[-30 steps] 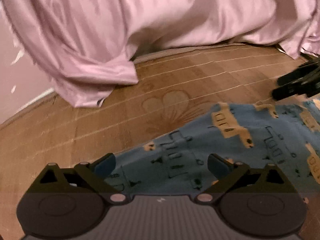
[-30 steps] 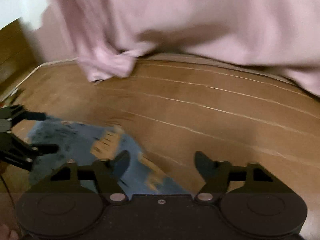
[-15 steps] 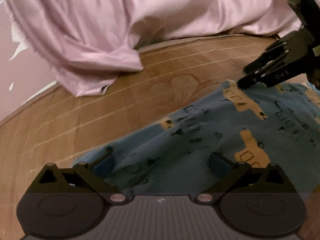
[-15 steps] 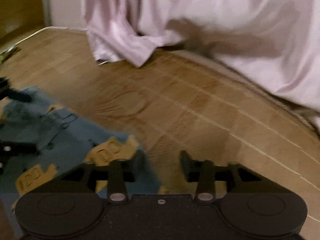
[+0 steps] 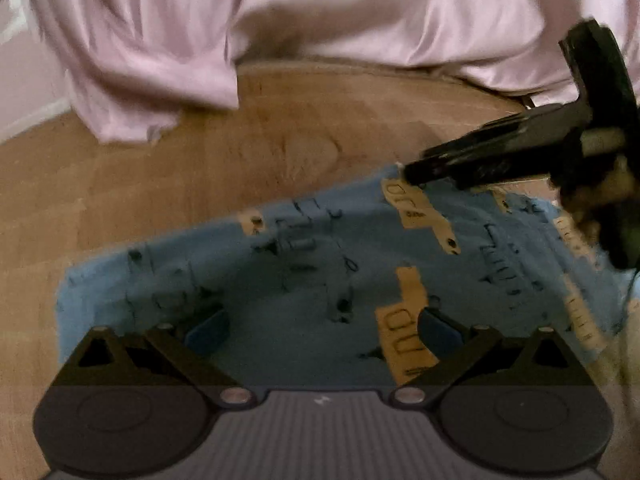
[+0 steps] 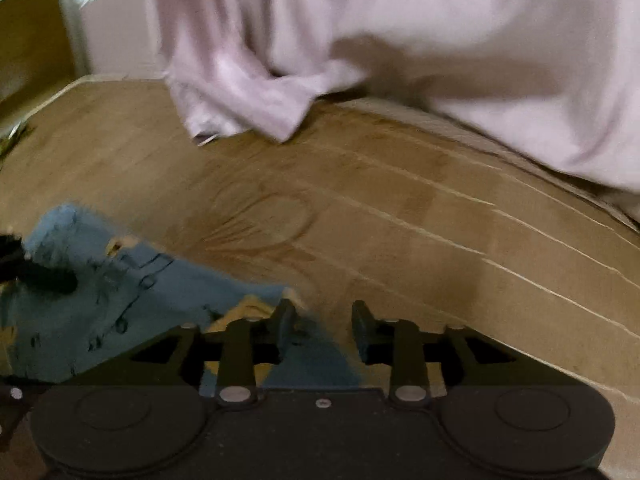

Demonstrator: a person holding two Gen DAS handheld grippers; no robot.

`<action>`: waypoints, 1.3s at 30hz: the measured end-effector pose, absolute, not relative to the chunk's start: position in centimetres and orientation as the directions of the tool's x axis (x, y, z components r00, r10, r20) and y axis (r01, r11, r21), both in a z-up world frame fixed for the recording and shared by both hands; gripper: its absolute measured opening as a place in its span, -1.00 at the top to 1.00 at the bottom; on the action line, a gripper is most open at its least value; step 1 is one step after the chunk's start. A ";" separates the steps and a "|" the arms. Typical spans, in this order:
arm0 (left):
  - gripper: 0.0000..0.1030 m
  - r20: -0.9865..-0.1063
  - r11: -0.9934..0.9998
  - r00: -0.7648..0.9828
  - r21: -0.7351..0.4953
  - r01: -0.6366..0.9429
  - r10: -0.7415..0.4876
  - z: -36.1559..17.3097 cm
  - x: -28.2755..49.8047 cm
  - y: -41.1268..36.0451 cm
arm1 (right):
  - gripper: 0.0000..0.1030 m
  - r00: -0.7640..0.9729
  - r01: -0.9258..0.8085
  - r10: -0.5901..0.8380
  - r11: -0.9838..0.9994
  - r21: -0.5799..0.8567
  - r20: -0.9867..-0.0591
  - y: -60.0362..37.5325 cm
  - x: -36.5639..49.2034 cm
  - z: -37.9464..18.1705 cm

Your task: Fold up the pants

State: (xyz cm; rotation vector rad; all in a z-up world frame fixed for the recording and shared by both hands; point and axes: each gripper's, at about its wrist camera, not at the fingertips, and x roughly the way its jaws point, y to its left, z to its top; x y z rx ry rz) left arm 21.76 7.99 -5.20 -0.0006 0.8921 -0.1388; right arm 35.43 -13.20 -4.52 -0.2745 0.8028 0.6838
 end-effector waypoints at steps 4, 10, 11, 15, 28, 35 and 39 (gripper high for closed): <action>-0.99 -0.796 0.995 0.601 -0.018 0.098 -0.073 -5.3 20.9 8.4 | -0.19 0.557 -0.569 0.396 0.822 0.012 -0.730 -19.3 31.9 -2.7; -0.99 -0.800 0.999 0.599 -0.053 -0.010 -0.036 -4.3 20.2 9.6 | -0.41 0.615 -0.147 0.118 0.989 0.033 -0.780 -32.1 25.6 -2.8; -0.99 -0.814 0.999 0.581 -0.045 -0.029 -0.020 -4.3 20.4 9.8 | -0.41 0.617 -0.074 0.080 0.996 0.044 -0.783 -33.9 24.9 -3.0; -0.96 -0.834 0.997 0.548 0.027 -0.073 0.062 -4.7 20.7 10.1 | -0.31 0.593 0.122 -0.053 0.992 0.024 -0.803 -38.7 23.2 -4.7; -0.99 -0.821 0.934 0.465 0.216 -0.283 0.331 -4.3 21.2 17.8 | -0.45 0.633 -0.120 0.119 0.991 0.055 -0.765 -29.0 24.2 -6.6; -0.90 -0.793 0.948 0.530 0.192 -0.253 0.302 -1.2 19.5 17.9 | -0.74 0.743 0.062 0.139 0.960 0.274 -0.655 -31.0 18.4 -4.1; -1.00 -0.709 0.982 0.686 0.183 -0.044 0.163 2.8 19.4 11.2 | -0.74 0.752 0.145 0.109 0.935 0.324 -0.650 -33.1 15.9 -3.8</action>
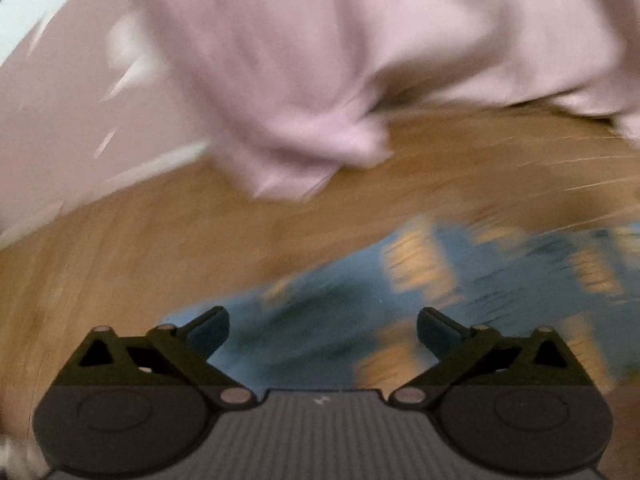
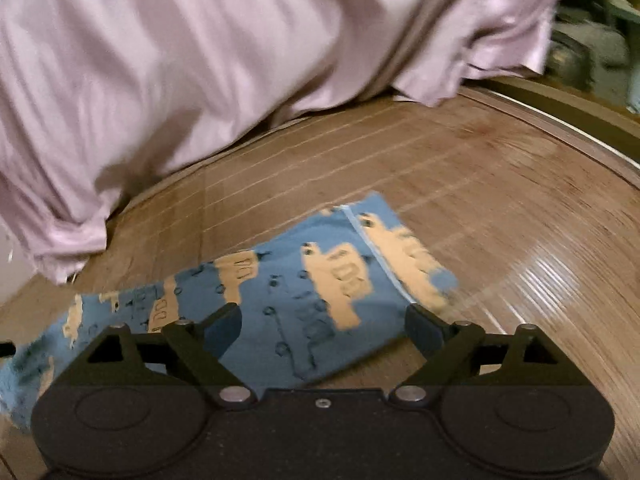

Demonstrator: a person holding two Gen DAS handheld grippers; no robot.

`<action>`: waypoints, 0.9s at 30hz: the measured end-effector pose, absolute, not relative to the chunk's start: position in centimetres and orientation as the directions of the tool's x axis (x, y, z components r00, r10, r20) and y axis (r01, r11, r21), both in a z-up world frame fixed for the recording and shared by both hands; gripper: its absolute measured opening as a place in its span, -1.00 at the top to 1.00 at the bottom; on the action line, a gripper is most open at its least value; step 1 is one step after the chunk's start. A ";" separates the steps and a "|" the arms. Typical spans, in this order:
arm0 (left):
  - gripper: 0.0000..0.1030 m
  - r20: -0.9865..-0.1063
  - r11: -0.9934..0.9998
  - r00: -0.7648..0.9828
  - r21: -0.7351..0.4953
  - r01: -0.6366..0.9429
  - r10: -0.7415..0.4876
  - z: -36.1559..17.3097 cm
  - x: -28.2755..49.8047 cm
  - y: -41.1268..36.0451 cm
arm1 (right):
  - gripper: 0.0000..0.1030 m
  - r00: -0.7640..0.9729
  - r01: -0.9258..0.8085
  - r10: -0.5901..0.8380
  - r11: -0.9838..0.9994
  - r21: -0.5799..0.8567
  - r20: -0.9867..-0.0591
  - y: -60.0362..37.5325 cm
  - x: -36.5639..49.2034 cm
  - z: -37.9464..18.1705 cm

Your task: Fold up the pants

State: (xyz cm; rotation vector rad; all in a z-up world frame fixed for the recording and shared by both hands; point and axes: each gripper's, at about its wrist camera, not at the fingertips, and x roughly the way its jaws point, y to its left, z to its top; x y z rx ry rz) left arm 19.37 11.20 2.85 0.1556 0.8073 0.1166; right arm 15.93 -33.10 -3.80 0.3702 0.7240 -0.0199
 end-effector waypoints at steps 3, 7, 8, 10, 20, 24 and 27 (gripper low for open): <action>-1.00 -0.727 0.963 0.683 0.227 0.144 0.068 5.9 22.1 4.6 | -0.71 0.751 0.188 0.074 0.929 0.319 -0.657 -34.1 15.5 -4.2; -1.00 -0.798 0.878 0.603 0.282 0.386 -0.008 10.1 24.9 -4.2 | -0.44 0.745 0.221 0.049 0.923 0.315 -0.665 -35.1 16.2 -4.9; -1.00 -0.818 0.850 0.575 0.283 0.444 -0.028 10.8 25.4 -6.3 | -0.35 0.745 0.233 0.052 0.914 0.332 -0.665 -35.5 16.3 -5.0; -1.00 -0.837 0.796 0.544 0.284 0.535 -0.067 11.5 26.2 -10.2 | -0.29 0.749 0.264 0.059 0.887 0.378 -0.660 -36.7 16.3 -5.0; -0.91 -0.842 0.675 0.454 0.156 0.721 -0.291 4.2 31.6 -20.9 | 0.19 0.741 0.390 0.068 0.767 0.510 -0.668 -39.5 16.8 -6.5; -0.73 -0.843 0.641 0.405 0.096 0.761 -0.354 1.5 34.0 -22.5 | 0.20 0.747 0.396 0.080 0.744 0.538 -0.660 -39.6 17.2 -7.0; -0.45 -0.847 0.585 0.378 0.101 0.805 -0.374 0.0 35.0 -23.8 | 0.20 0.737 0.416 0.093 0.718 0.558 -0.669 -39.7 17.3 -7.6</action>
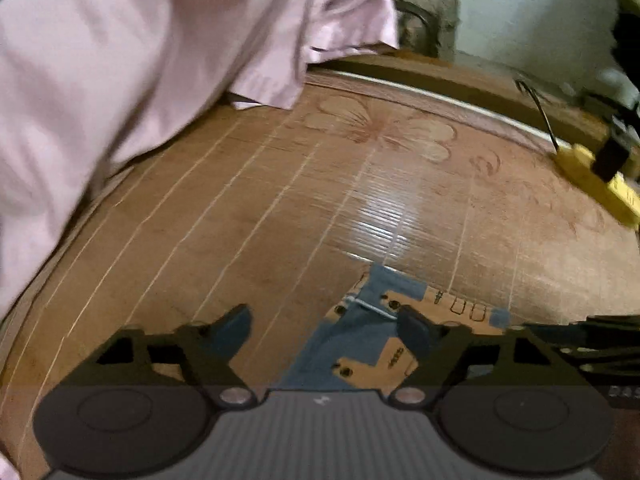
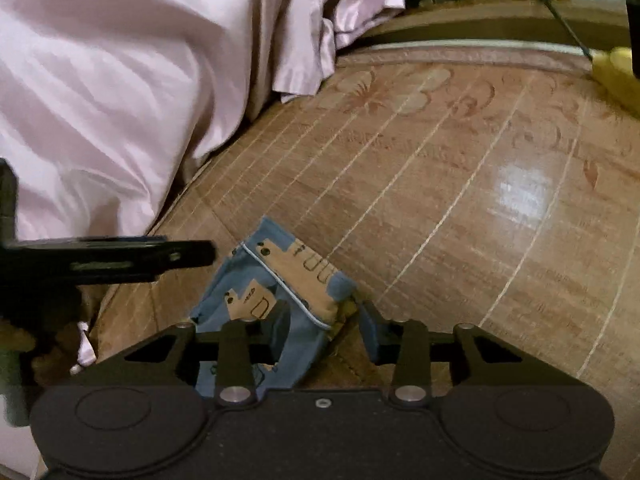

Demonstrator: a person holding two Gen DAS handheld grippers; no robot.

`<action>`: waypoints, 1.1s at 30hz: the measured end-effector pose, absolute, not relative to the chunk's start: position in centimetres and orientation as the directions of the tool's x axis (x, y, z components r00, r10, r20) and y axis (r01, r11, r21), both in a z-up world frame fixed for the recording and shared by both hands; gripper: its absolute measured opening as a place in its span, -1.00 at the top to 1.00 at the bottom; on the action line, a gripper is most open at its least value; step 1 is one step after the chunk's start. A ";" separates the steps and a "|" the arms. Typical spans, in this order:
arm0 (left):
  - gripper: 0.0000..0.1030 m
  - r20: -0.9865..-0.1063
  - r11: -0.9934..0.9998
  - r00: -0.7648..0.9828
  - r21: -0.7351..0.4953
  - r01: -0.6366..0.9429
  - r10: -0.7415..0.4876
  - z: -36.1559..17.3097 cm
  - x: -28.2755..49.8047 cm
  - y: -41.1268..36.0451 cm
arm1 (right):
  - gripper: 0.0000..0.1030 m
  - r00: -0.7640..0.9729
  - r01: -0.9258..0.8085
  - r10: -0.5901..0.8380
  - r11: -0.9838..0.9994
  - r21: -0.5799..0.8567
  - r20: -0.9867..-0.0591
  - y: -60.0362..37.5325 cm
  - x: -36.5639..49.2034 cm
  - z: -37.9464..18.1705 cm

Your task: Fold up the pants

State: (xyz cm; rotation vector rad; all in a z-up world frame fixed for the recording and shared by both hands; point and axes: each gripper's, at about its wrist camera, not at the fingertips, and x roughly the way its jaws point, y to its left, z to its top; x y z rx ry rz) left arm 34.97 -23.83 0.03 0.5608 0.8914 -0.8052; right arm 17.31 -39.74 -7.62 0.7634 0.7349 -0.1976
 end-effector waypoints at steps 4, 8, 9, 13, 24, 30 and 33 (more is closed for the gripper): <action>-0.21 -0.862 0.555 0.330 0.071 0.829 -0.384 -1.4 35.7 -24.9 | 0.20 0.741 0.437 0.102 0.678 0.592 -0.664 -40.1 17.3 -8.1; -0.02 -0.875 0.547 0.334 0.098 0.831 -0.351 -2.5 35.7 -25.6 | 0.28 0.745 0.434 0.110 0.669 0.603 -0.658 -40.1 17.4 -8.3; 0.01 -0.878 0.545 0.337 0.108 0.832 -0.341 -2.8 35.7 -25.8 | 0.33 0.746 0.435 0.111 0.666 0.606 -0.657 -40.1 17.4 -8.3; 0.02 -0.883 0.528 0.353 0.149 0.836 -0.310 -3.8 35.2 -26.0 | 0.40 0.749 0.440 0.124 0.641 0.629 -0.651 -40.3 17.6 -8.6; 0.27 -0.870 0.501 0.377 0.183 0.846 -0.318 -3.8 34.2 -26.1 | 0.76 0.742 0.476 0.108 0.610 0.633 -0.662 -40.8 18.0 -9.0; 0.23 -0.880 0.548 0.353 0.133 0.826 -0.318 -3.3 34.9 -25.8 | 0.87 0.759 0.447 0.090 0.649 0.616 -0.645 -40.2 17.8 -8.2; 0.23 -0.882 0.603 0.327 0.062 0.795 -0.339 -2.3 36.1 -25.0 | 0.87 0.760 0.438 0.082 0.668 0.601 -0.645 -39.9 17.7 -8.0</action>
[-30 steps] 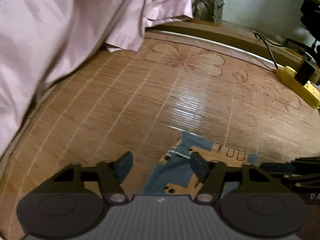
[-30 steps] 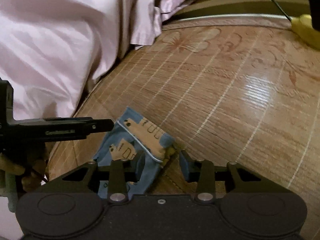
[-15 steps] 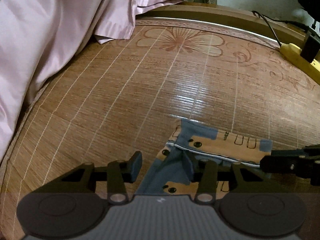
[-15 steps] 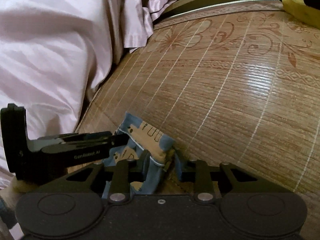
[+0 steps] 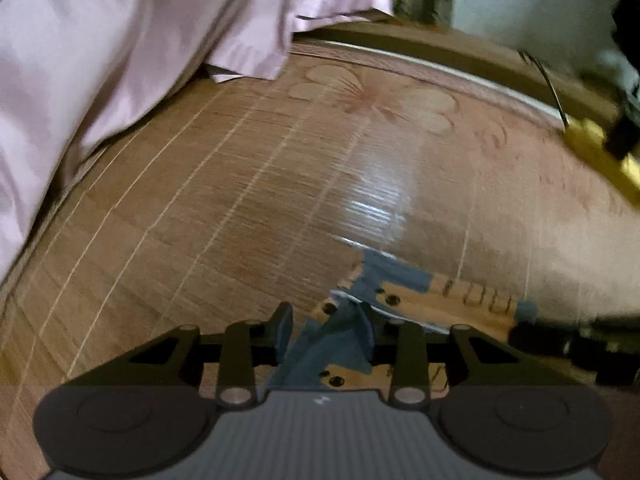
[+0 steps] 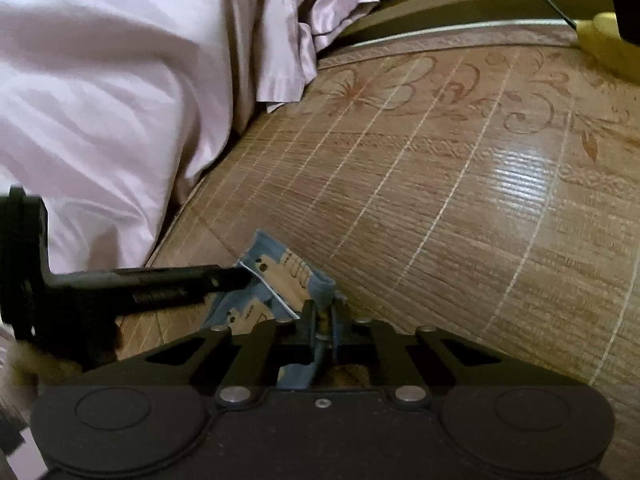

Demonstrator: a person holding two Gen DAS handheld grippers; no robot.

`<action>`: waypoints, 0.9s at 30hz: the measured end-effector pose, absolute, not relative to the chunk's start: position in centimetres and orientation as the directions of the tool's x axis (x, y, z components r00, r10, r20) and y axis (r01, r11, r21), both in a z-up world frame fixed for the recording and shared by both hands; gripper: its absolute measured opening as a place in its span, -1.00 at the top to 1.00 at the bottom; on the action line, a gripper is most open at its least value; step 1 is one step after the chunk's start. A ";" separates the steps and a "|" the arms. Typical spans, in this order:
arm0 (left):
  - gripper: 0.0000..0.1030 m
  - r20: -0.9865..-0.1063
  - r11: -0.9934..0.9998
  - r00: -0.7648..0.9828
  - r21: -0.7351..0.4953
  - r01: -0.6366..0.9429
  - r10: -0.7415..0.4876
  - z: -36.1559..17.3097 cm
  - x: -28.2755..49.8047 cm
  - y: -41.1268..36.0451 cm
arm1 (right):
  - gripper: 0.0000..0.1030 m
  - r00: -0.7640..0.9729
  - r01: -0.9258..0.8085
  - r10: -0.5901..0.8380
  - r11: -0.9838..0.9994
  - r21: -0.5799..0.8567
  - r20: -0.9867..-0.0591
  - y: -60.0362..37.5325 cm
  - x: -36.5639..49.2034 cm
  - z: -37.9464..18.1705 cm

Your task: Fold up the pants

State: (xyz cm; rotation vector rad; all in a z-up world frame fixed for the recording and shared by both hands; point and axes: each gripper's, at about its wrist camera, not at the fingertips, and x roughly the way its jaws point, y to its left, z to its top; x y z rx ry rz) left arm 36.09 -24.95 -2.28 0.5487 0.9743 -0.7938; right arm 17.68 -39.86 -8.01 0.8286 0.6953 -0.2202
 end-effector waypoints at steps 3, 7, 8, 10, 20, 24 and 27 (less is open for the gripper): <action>0.23 -0.897 0.664 0.283 -0.014 0.747 -0.338 -1.4 37.6 -24.2 | 0.87 0.759 0.427 0.068 0.698 0.575 -0.647 -39.4 17.7 -7.7; 0.13 -0.904 0.703 0.199 -0.140 0.697 -0.378 0.0 39.1 -23.8 | 0.87 0.769 0.386 0.054 0.756 0.529 -0.637 -38.7 17.8 -7.0; -0.09 -0.906 0.703 0.174 -0.167 0.691 -0.386 0.2 39.3 -23.8 | 0.87 0.771 0.373 0.052 0.771 0.516 -0.635 -38.4 17.8 -6.8; -0.24 -0.896 0.699 0.144 -0.219 0.681 -0.421 0.6 39.5 -23.5 | 0.87 0.773 0.357 0.050 0.790 0.498 -0.632 -37.9 17.8 -6.5; -0.25 -0.937 0.769 0.056 -0.249 0.589 -0.346 -0.5 40.1 -25.6 | 0.87 0.773 0.228 0.068 0.898 0.377 -0.631 -35.0 18.2 -5.5; -0.25 -0.951 0.784 0.064 -0.210 0.583 -0.303 -0.6 40.7 -26.6 | 0.88 0.759 0.216 0.084 0.903 0.371 -0.646 -34.7 18.2 -5.7; -0.25 -0.965 0.797 0.061 -0.175 0.578 -0.256 -1.0 40.8 -27.6 | 0.88 0.750 0.204 0.098 0.907 0.369 -0.655 -34.5 18.3 -5.8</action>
